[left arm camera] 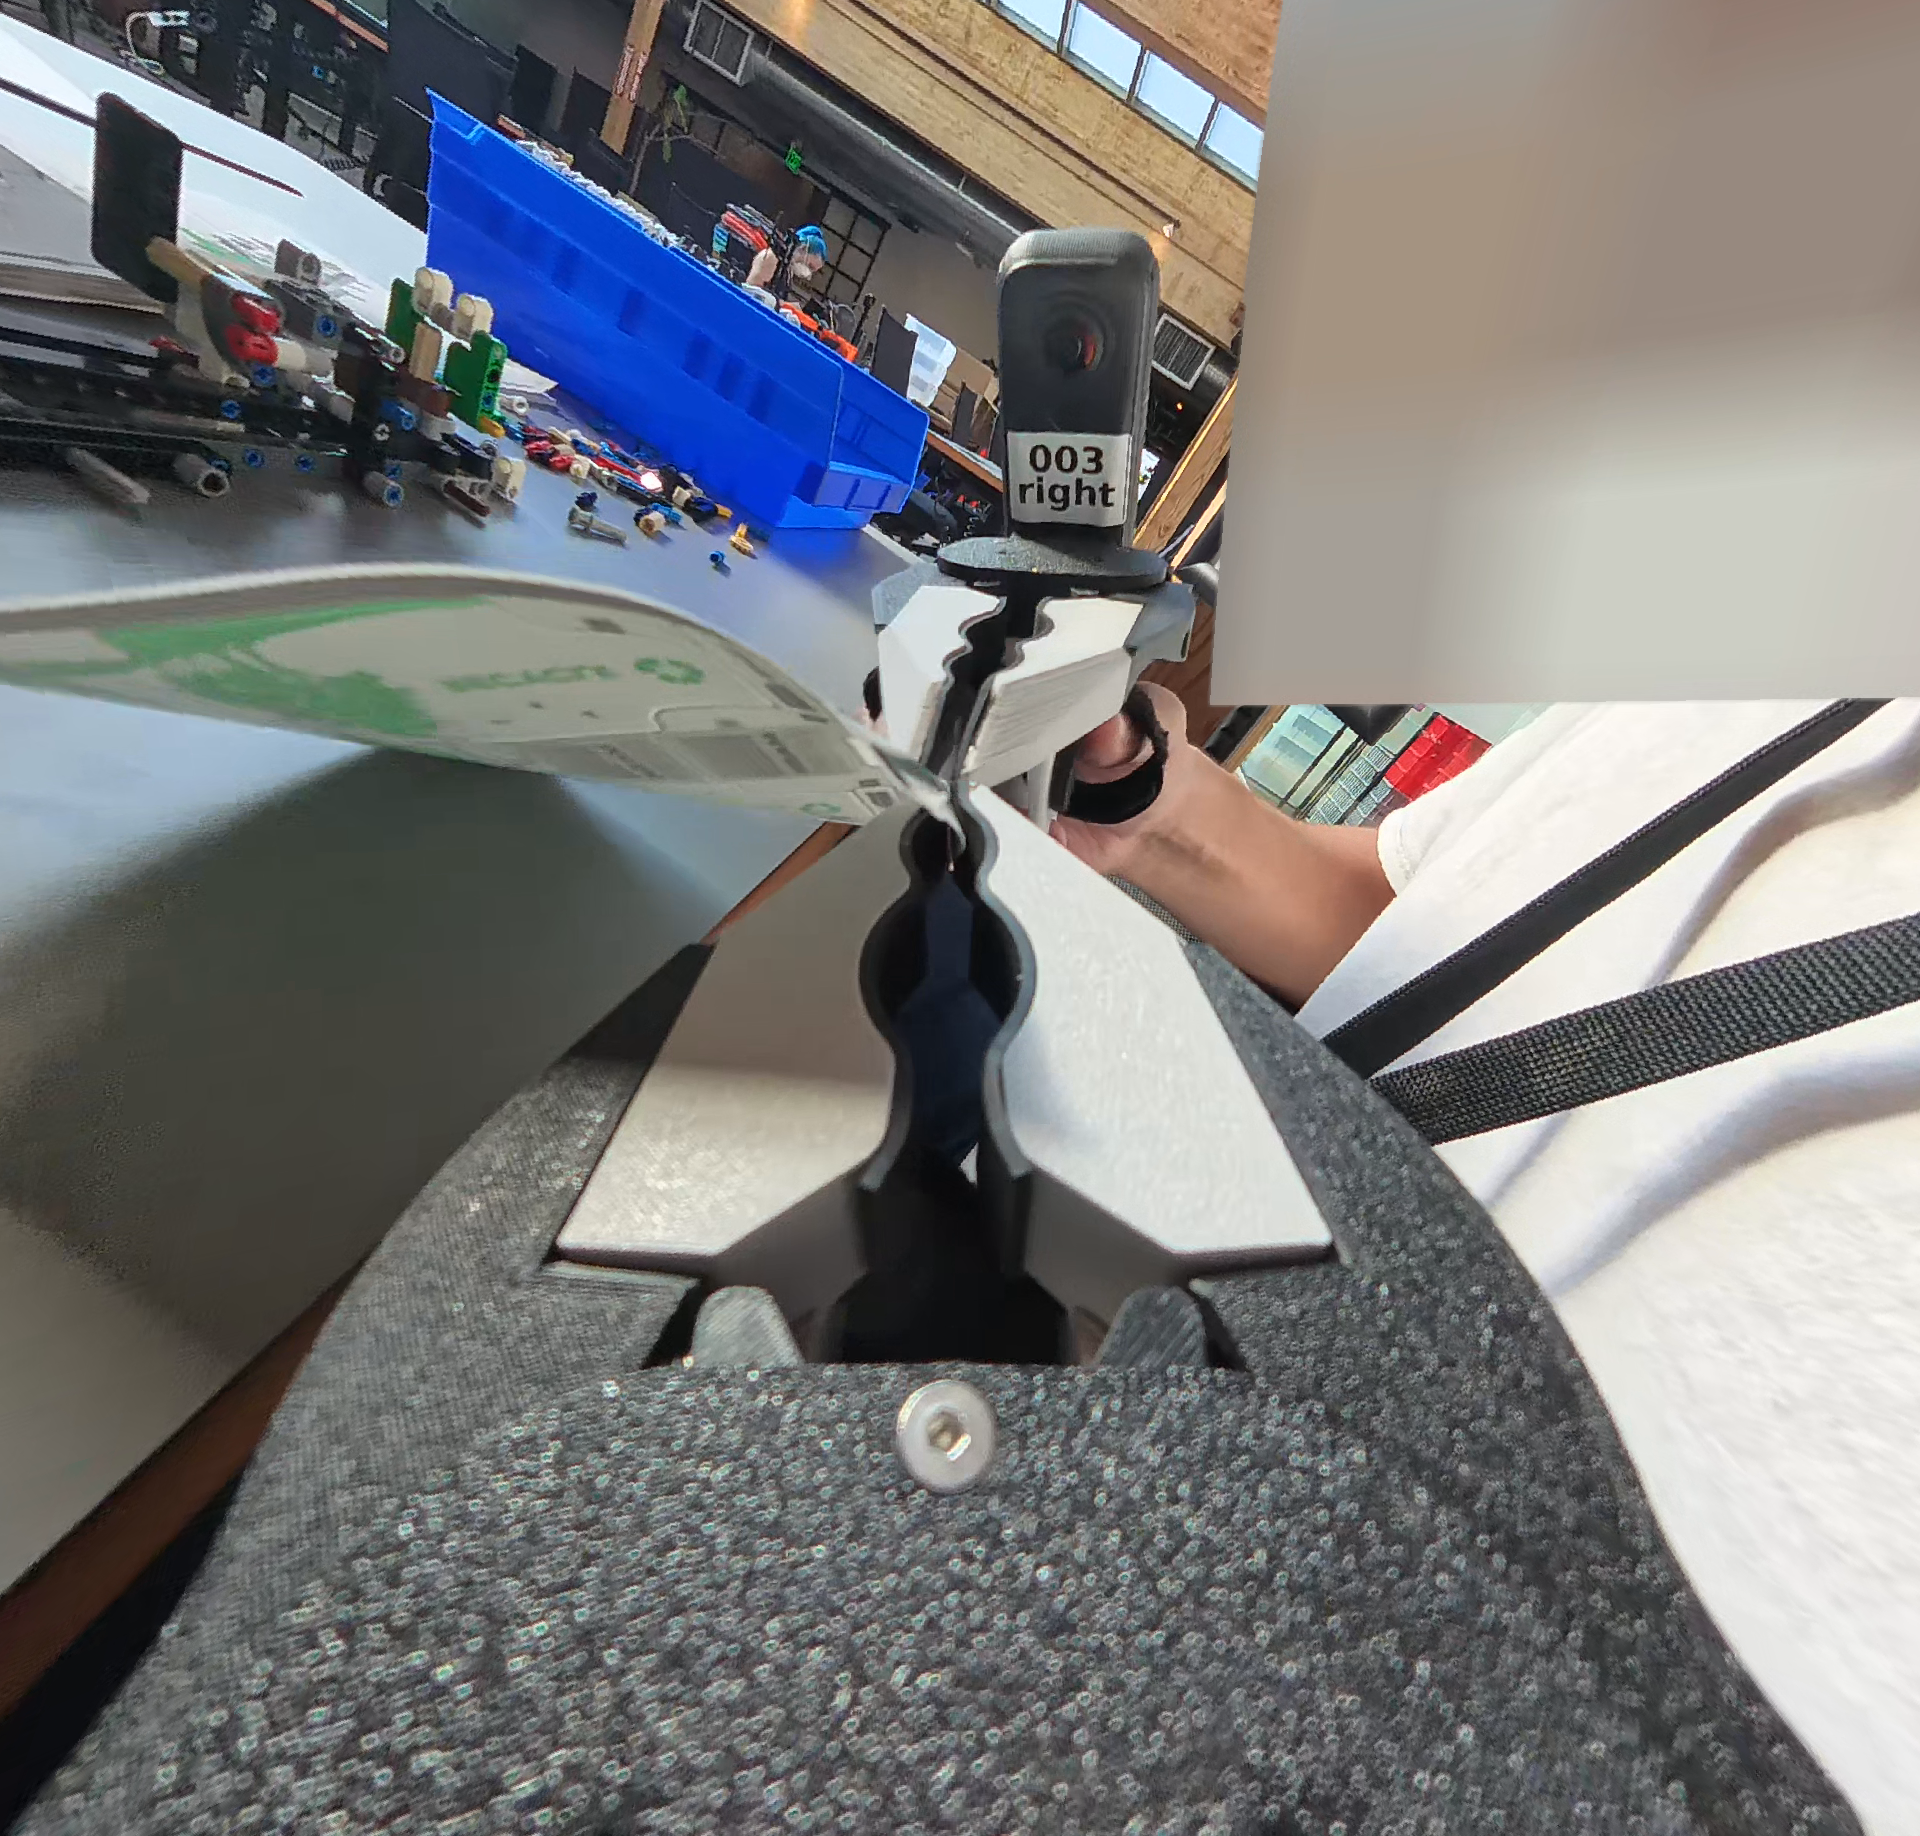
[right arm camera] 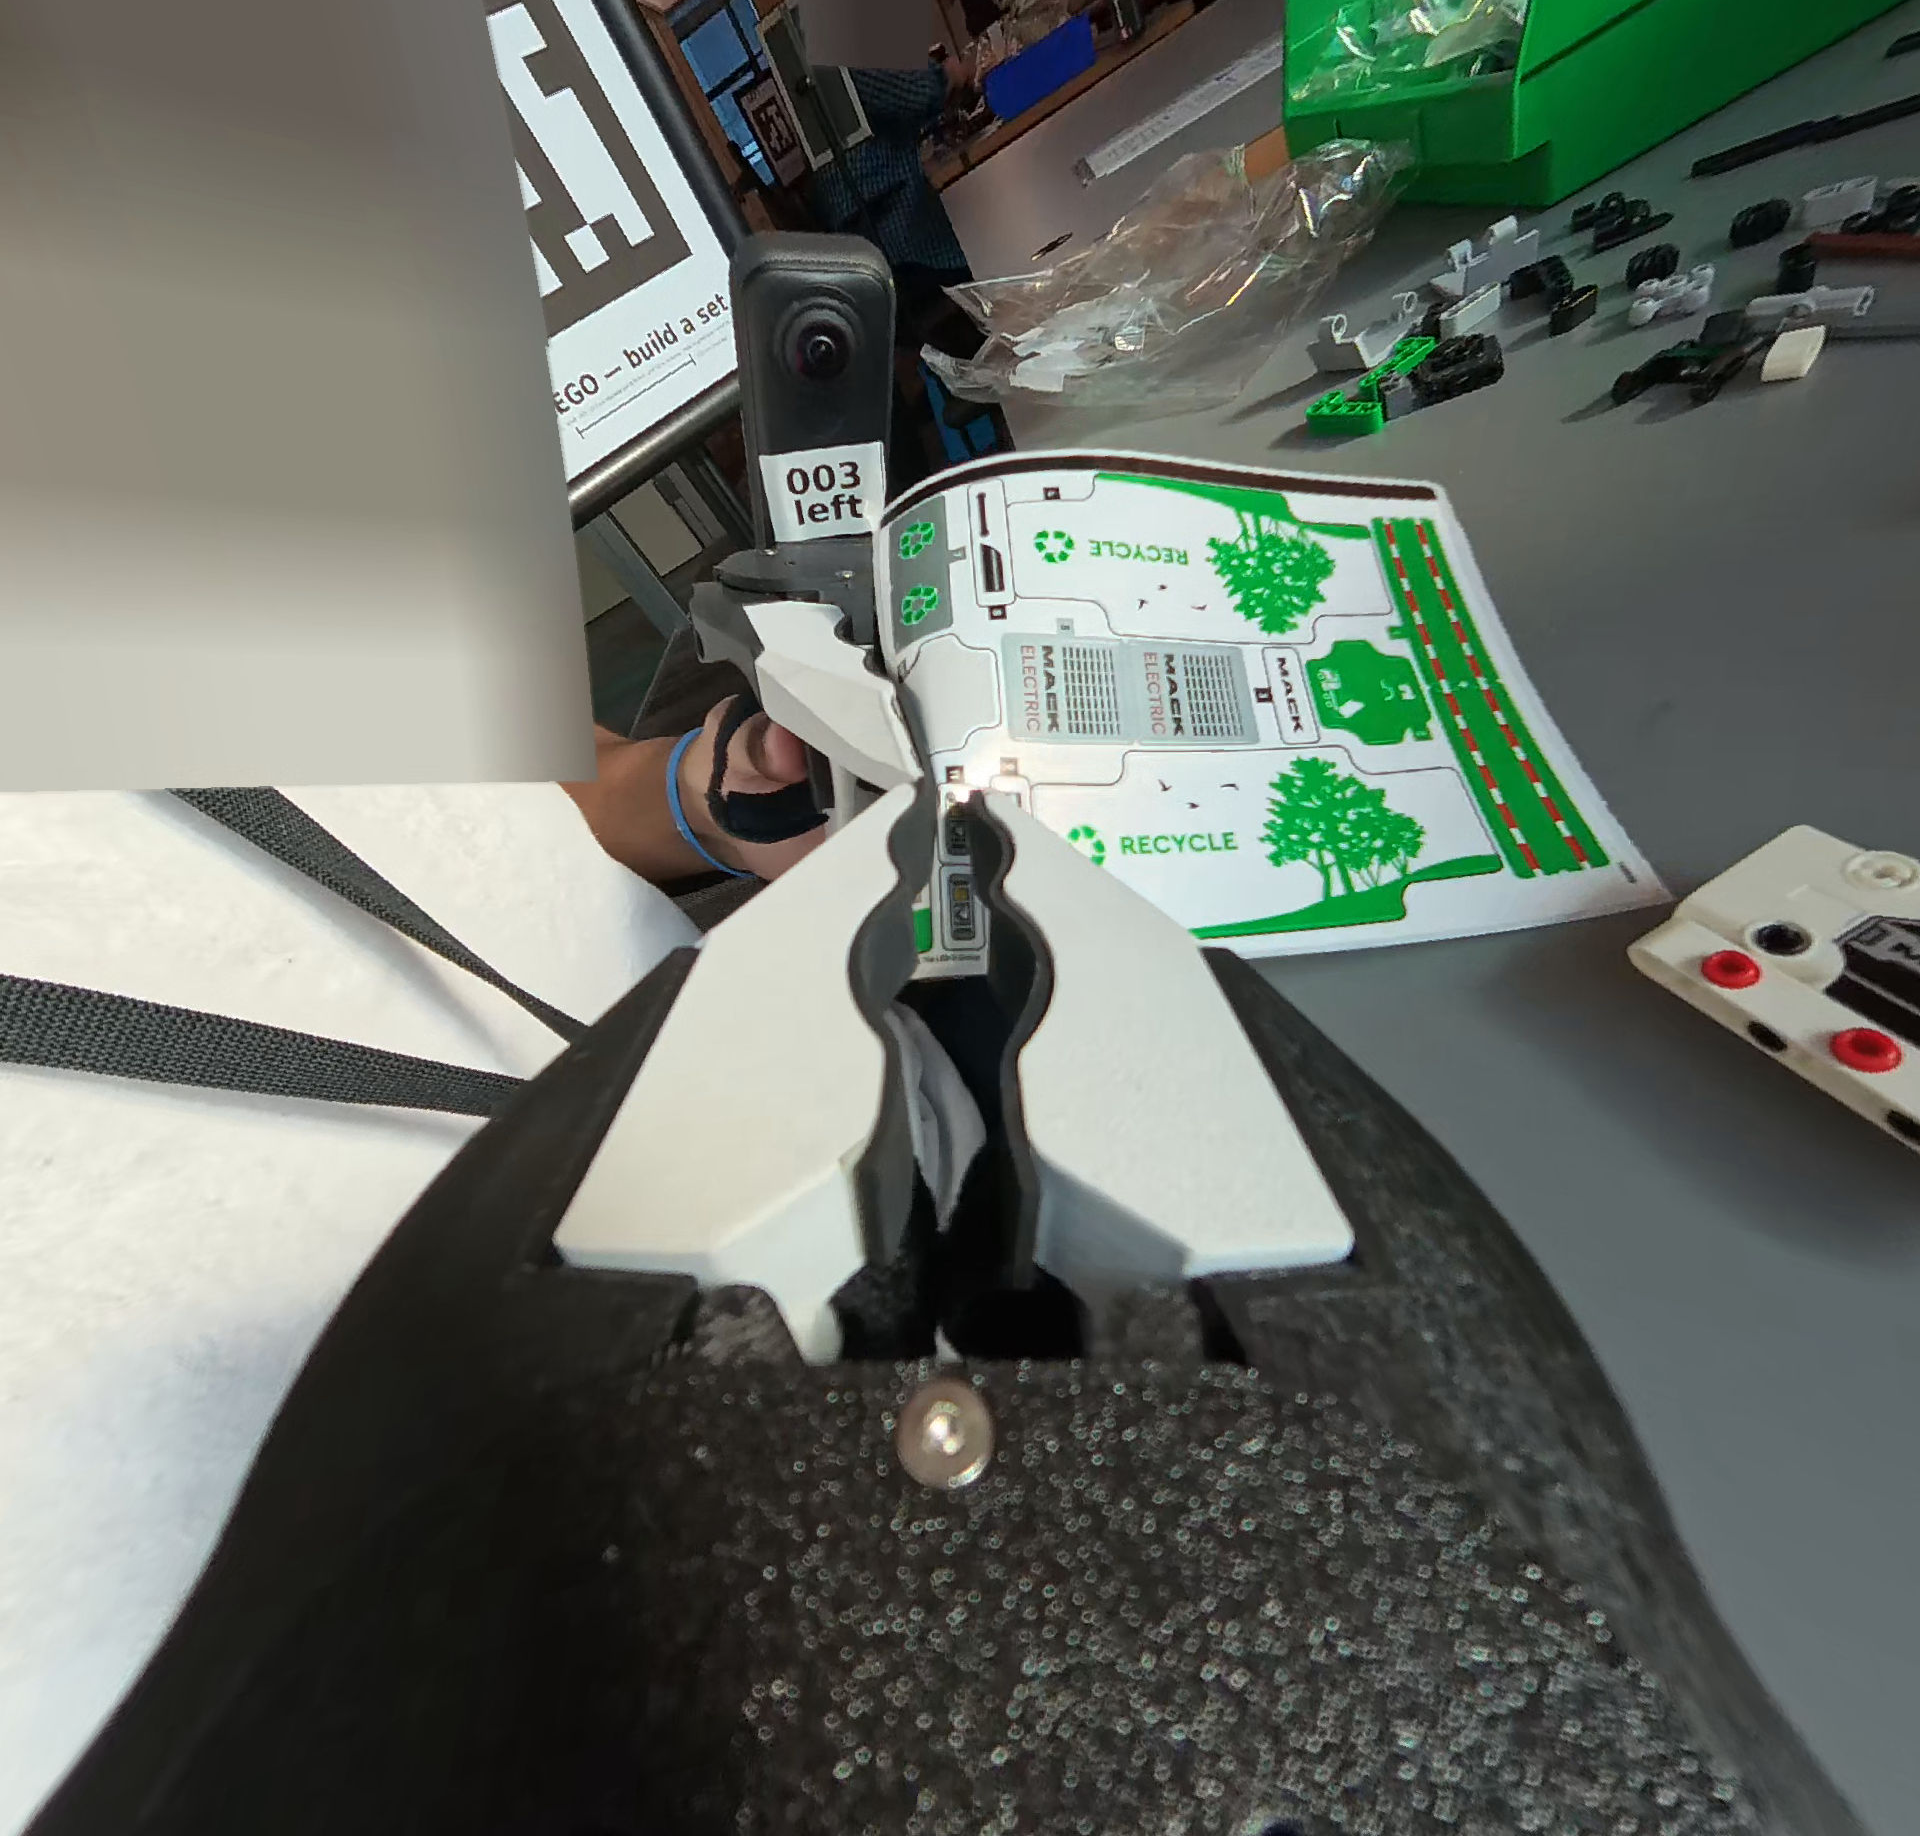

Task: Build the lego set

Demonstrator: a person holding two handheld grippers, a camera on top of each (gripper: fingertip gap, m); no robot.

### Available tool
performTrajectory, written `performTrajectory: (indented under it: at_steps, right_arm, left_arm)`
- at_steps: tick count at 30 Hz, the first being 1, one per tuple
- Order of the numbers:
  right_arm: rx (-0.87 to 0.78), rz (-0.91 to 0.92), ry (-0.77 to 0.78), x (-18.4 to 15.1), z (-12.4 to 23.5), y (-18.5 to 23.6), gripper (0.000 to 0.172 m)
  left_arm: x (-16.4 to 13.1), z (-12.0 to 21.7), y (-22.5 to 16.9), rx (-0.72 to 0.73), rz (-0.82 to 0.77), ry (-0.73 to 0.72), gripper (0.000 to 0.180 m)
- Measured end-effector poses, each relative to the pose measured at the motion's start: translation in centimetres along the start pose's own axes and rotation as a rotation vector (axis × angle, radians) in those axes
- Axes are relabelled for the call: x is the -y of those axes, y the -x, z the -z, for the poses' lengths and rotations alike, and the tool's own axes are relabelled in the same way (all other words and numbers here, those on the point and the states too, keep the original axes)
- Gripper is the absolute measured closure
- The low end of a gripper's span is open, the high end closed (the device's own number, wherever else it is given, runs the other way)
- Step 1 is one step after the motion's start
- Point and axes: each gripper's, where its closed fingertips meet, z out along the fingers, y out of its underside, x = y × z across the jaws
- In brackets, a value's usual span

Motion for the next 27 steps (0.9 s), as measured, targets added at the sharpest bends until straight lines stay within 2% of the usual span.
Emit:
performTrajectory:
  at_steps: [15,27]
  right_arm:
    - [0.011,-0.037,-0.027,0.3,0.4,-0.4,0.172]
    - [-0.068,-0.085,-0.111,1.6,1.6,-2.1,0.172]
  left_arm:
    - [-0.1,0.1,0.2,0.009,0.003,0.004,0.18]
    - [0.1,1.0,2.6,0.13,0.092,-0.027,0.18]
